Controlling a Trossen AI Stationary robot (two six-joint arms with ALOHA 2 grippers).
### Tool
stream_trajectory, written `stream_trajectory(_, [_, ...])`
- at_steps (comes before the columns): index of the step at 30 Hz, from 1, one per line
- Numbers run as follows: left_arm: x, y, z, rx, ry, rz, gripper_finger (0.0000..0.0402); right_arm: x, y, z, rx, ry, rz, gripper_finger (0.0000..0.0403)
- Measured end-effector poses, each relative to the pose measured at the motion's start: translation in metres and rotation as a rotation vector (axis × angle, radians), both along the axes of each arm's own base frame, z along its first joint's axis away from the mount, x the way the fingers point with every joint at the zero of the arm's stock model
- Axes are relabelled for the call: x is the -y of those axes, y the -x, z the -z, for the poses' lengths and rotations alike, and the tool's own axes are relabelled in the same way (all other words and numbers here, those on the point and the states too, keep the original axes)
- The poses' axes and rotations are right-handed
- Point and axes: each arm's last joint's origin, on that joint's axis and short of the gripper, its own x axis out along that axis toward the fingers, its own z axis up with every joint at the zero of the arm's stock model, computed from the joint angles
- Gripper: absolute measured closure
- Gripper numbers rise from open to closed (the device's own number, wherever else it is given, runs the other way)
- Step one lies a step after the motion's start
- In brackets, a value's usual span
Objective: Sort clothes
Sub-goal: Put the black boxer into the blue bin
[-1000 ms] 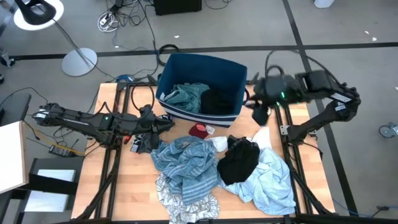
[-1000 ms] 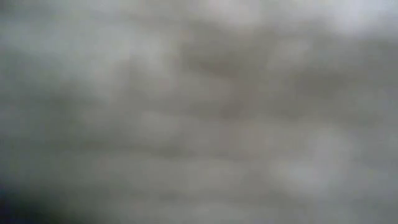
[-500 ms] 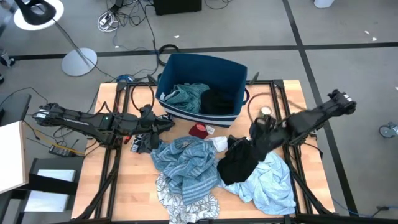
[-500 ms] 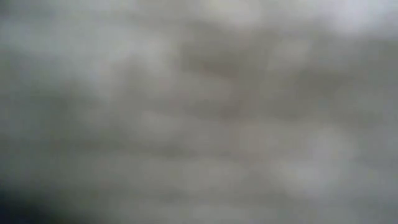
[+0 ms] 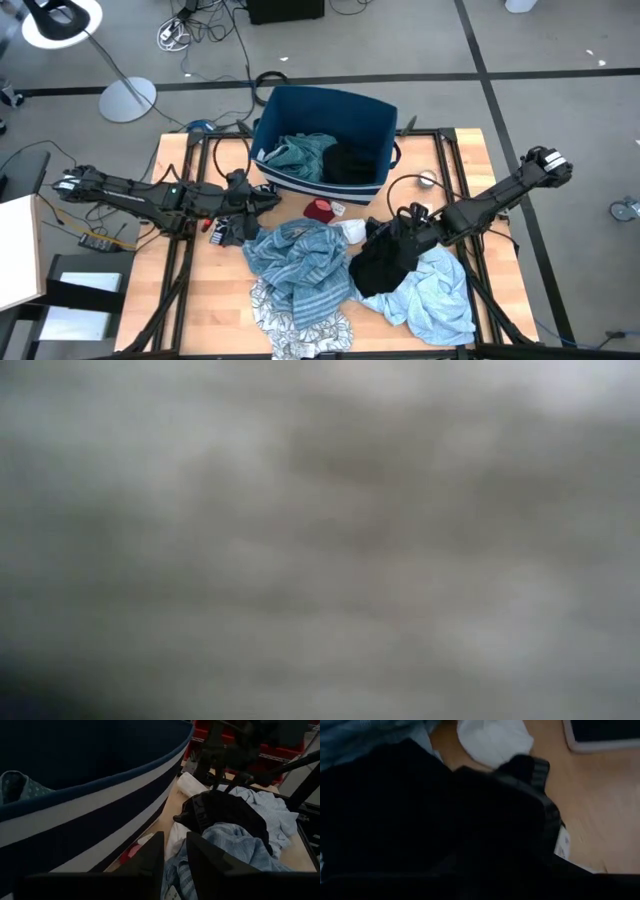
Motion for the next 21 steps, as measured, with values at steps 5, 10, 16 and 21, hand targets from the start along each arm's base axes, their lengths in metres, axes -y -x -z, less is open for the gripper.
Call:
stream_trajectory(5, [0.001, -0.008, 0.004, -0.008, -0.006, -0.002, 0.0314, 0.007, -0.006, 0.015, 0.054, 0.01, -0.021, 0.0293])
stream_trajectory(10, [0.002, -0.014, 0.008, -0.021, -0.008, -0.002, 0.0314, 0.01, -0.009, 0.011, 0.059, 0.032, -0.042, 0.0381])
stream_trajectory(16, [0.003, -0.016, 0.009, -0.02, -0.004, 0.0, 0.0314, 0.009, -0.015, -0.031, 0.116, 0.086, -0.093, 0.04])
stream_trajectory(21, [0.003, -0.017, 0.008, -0.013, -0.011, 0.004, 0.0314, 0.009, -0.015, -0.069, 0.12, 0.043, -0.143, 0.04])
